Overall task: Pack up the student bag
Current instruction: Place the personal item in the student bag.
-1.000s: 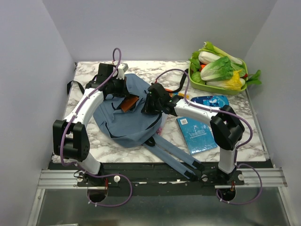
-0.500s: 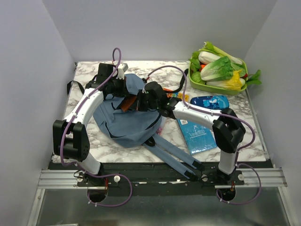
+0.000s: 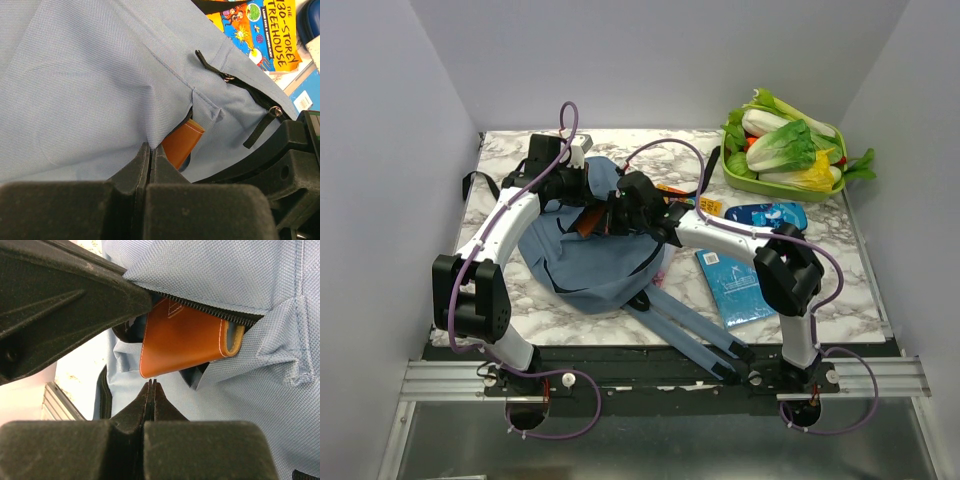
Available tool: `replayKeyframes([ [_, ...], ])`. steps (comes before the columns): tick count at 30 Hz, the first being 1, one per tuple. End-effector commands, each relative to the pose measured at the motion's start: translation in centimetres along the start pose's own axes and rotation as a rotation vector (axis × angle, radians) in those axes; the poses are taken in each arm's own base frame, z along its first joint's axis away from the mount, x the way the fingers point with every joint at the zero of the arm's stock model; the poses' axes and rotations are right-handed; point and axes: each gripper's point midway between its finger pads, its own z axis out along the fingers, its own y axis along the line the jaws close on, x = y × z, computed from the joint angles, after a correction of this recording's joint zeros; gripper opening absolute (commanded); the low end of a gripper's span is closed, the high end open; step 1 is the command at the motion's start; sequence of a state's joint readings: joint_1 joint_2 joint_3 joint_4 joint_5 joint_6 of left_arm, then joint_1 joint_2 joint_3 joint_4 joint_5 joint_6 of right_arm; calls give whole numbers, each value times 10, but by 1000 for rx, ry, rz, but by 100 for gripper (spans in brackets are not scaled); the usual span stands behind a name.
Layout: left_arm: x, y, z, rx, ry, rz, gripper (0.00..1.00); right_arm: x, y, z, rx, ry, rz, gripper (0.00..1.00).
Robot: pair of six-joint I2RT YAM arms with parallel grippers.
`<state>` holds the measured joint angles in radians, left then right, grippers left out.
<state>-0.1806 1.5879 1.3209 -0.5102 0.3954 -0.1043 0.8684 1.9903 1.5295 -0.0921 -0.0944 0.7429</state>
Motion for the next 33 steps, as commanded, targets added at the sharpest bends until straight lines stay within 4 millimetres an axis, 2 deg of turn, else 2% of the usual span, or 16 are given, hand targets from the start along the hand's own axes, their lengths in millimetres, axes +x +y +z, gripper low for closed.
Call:
replayKeyframes([
  [1, -9, 3, -3, -10, -41, 12, 0, 2, -6, -4, 24, 0, -18, 1],
  [6, -10, 2, -6, -8, -46, 12, 0, 10, -15, 14, 57, 34, -7, 1],
  [10, -8, -2, -8, 6, -41, 8, 0, 2, -13, 26, 60, 17, -6, 1],
  [11, -8, -3, -8, 13, -41, 7, 0, -6, -8, 28, 53, 0, -4, 1],
  [14, -7, -5, -9, 24, -34, 1, 0, -4, -14, 42, 69, 10, 13, 0],
  [19, -6, -12, -14, 51, -30, 5, 0, -19, -6, 57, 49, -29, 33, 0],
  [22, -3, -12, -14, 53, -18, 18, 0, -18, -11, 66, 64, -28, 34, 0],
  [24, -1, -8, -14, 47, -5, 40, 4, -17, -14, 61, 82, -34, 36, 3],
  [25, 0, -5, -15, 43, 9, 41, 6, -6, -26, 59, 109, -16, 37, 5],
  [26, 1, -4, -15, 49, 18, 40, 7, -4, -29, 55, 115, -15, 31, 8],
  [27, 1, -2, -17, 52, 26, 41, 11, -14, -19, 43, 86, -47, 23, 13],
  [28, -1, 3, -20, 52, 43, 36, 14, -12, -20, 37, 83, -51, 17, 15],
  [29, -2, 5, -22, 69, 52, 50, 16, 2, -32, 32, 101, -31, 15, 18],
  [30, -5, 6, -25, 83, 54, 48, 20, -7, -22, 21, 70, -63, 6, 20],
  [32, -12, 16, -34, 93, 53, 35, 23, -1, -29, 14, 75, -61, -4, 20],
  [33, -14, 21, -37, 93, 52, 29, 27, -2, -26, 10, 65, -68, -13, 18],
])
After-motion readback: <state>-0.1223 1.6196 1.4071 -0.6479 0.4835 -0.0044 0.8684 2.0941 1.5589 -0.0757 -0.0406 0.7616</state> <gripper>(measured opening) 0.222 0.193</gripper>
